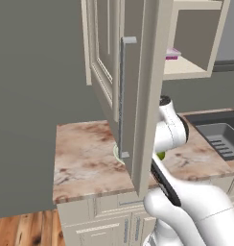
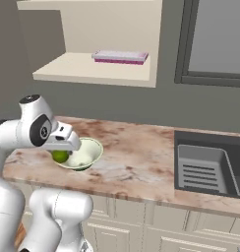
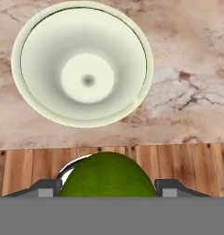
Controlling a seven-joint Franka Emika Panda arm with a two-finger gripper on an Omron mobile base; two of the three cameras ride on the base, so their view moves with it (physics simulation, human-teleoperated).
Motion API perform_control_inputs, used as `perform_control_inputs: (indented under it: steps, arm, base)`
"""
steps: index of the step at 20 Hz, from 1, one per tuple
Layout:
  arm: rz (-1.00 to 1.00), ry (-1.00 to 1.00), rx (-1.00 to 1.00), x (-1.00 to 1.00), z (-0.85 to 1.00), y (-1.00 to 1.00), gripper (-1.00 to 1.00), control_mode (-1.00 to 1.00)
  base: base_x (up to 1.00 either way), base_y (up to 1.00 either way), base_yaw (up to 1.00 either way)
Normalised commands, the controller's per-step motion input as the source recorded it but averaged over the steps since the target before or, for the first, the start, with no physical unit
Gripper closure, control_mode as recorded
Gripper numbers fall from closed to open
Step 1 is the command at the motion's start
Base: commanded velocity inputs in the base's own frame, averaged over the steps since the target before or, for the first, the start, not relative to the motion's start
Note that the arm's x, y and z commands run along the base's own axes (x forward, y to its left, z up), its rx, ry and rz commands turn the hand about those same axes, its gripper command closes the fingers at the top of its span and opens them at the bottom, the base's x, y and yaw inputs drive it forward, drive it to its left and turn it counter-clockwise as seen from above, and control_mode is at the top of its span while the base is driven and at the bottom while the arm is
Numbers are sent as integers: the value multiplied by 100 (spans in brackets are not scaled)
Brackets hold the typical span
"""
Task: Pick the lime from the cabinet and place it in the bowl. Then pick the bowl and place it in the sink. Then turn on the sink facuet.
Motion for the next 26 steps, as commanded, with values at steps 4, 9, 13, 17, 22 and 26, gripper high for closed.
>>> perform_control_inputs:
  steps: [4, 9, 13, 17, 22, 26]
  arm:
    - [1, 3, 3, 52, -6, -3, 100, -100]
    - [4, 3, 0, 52, -31, 0, 100, -100]
    - [5, 5, 0, 58, -44, 0, 100, -100]
    - [5, 6, 0, 44, -52, 0, 100, -100]
    - [5, 1, 0, 29, -45, 0, 100, -100]
    - [4, 0, 0, 30, -36, 0, 100, -100]
  base:
    - [0, 0, 0]
    - [0, 0, 0]
    - [0, 0, 0]
    - [0, 0, 0]
    - [0, 0, 0]
    - [0, 0, 0]
